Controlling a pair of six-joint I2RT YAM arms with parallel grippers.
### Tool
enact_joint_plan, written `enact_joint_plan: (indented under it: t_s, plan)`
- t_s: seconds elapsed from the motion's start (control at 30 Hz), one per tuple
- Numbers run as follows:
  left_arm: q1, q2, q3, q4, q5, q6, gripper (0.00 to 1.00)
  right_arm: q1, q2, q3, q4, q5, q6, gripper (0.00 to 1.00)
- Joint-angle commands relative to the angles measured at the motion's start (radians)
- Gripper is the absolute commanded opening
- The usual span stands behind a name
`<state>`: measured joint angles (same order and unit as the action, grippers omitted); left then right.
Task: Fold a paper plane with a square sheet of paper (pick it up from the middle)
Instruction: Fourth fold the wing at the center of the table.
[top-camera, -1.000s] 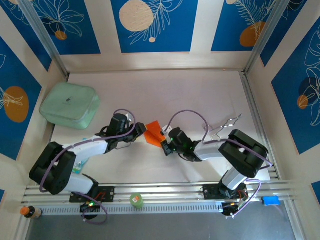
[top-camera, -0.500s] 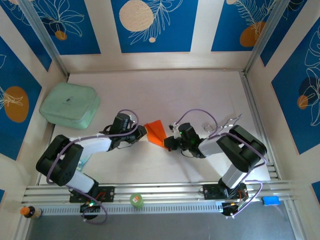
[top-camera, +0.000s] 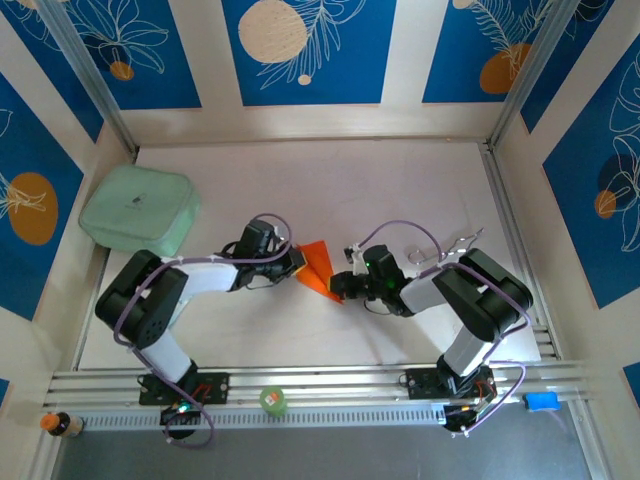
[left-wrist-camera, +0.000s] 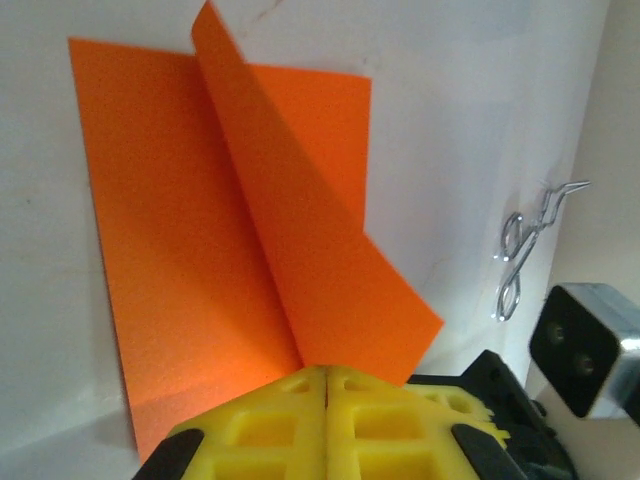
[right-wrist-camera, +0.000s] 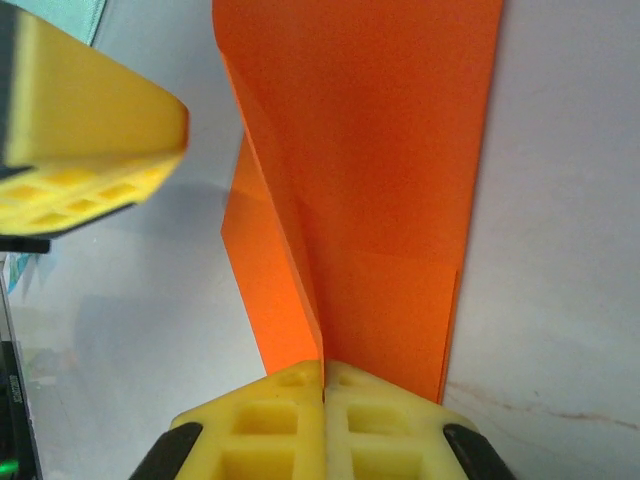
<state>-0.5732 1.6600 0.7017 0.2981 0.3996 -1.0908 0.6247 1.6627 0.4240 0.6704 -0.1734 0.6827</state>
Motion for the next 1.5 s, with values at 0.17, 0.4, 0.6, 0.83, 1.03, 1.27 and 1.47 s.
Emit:
enact_joint_plan:
  t_s: [0.17, 0.4, 0.6, 0.83, 1.03, 1.27, 1.47]
  plan:
    - [-0.019, 0.067, -0.009, 0.028, 0.006, -0.002, 0.03, -0.005, 0.003, -0.019, 0.012, -0.023, 0.034, 0.02]
    - [-0.02, 0.075, -0.078, 0.052, -0.033, -0.029, 0.0, -0.006, -0.008, -0.023, -0.006, -0.027, 0.05, 0.03]
    - [-0.022, 0.06, -0.111, 0.065, -0.057, -0.051, 0.0, -0.007, -0.023, -0.027, -0.03, -0.022, 0.061, 0.03]
    - [-0.033, 0.029, -0.119, 0.037, -0.094, -0.053, 0.0, -0.006, -0.033, -0.027, -0.042, -0.023, 0.075, 0.04]
    - [-0.052, 0.02, -0.121, 0.033, -0.116, -0.066, 0.0, -0.005, -0.041, -0.024, -0.04, -0.031, 0.082, 0.04]
    - [-0.072, 0.005, -0.127, 0.021, -0.15, -0.08, 0.0, 0.003, -0.021, -0.024, -0.046, -0.022, 0.095, 0.04]
    - [-0.074, -0.029, -0.137, -0.001, -0.178, -0.083, 0.0, 0.002, -0.018, -0.01, -0.083, -0.024, 0.086, 0.04]
